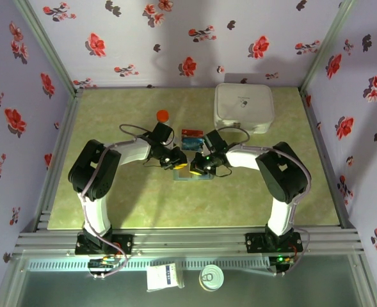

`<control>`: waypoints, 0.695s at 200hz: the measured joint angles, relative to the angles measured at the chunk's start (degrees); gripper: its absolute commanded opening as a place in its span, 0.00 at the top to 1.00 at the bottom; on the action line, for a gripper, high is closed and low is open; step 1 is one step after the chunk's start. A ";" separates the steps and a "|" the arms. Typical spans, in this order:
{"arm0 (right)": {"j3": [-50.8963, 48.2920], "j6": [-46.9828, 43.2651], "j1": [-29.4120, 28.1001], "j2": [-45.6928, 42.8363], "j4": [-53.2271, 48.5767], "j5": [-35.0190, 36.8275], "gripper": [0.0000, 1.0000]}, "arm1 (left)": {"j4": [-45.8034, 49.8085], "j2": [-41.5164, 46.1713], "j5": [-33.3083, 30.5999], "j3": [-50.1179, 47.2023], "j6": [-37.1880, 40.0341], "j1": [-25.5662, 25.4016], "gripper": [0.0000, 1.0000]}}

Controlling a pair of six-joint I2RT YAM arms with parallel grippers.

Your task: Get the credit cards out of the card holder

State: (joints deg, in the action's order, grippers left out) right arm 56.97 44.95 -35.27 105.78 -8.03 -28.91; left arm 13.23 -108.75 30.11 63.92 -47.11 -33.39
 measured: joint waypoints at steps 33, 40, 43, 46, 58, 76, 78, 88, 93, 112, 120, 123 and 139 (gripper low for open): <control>1.46 -1.97 0.00 -0.15 -4.20 2.97 0.90 | 0.61 0.46 -0.59 0.02 0.13 0.00 0.76; 1.62 -2.38 0.00 -0.35 -4.87 3.52 0.90 | 1.25 0.79 -1.03 0.11 0.31 0.00 0.76; 1.64 -2.49 0.00 -0.44 -5.18 3.74 0.90 | 1.44 0.90 -1.18 0.15 0.46 0.00 0.76; 1.64 -2.58 0.00 -0.52 -5.42 3.96 0.90 | 1.77 1.07 -1.40 0.22 0.57 0.00 0.76; 1.68 -2.89 0.00 -0.90 -6.34 4.74 0.90 | 2.58 1.40 -2.03 0.52 0.94 0.02 0.79; 1.73 -3.06 -0.02 -1.51 -7.61 5.86 0.88 | 3.28 1.51 -2.60 0.85 1.51 0.02 0.83; 1.75 -3.06 -0.04 -1.57 -7.72 5.97 0.88 | 3.34 1.51 -2.71 0.85 1.55 0.02 0.83; 2.01 -3.23 -0.28 -1.86 -8.63 6.62 0.88 | 3.85 1.51 -3.13 0.85 1.88 0.02 0.85; 2.23 -3.34 -0.35 -1.95 -9.05 6.91 0.88 | 4.04 1.51 -3.23 0.85 2.03 0.02 0.85; 3.43 -3.52 -0.61 -1.95 -10.58 8.00 0.87 | 4.44 1.51 -3.63 0.83 2.29 0.02 0.88; 3.93 -3.65 -0.76 -1.97 -10.93 8.24 0.86 | 4.44 1.51 -3.78 0.79 2.36 0.02 0.90; 4.11 -3.72 -0.81 -1.97 -11.04 8.39 0.86 | 4.46 1.51 -3.80 0.79 2.45 0.02 0.90; 4.79 -3.98 -1.22 -1.97 -11.28 8.46 0.83 | 4.61 1.46 -4.24 0.74 2.69 0.02 0.93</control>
State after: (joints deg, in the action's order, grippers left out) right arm 61.76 40.97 -36.49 103.81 -19.31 -20.45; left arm 17.85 -107.28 25.87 64.66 -44.42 -33.36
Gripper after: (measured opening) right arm 0.153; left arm 0.086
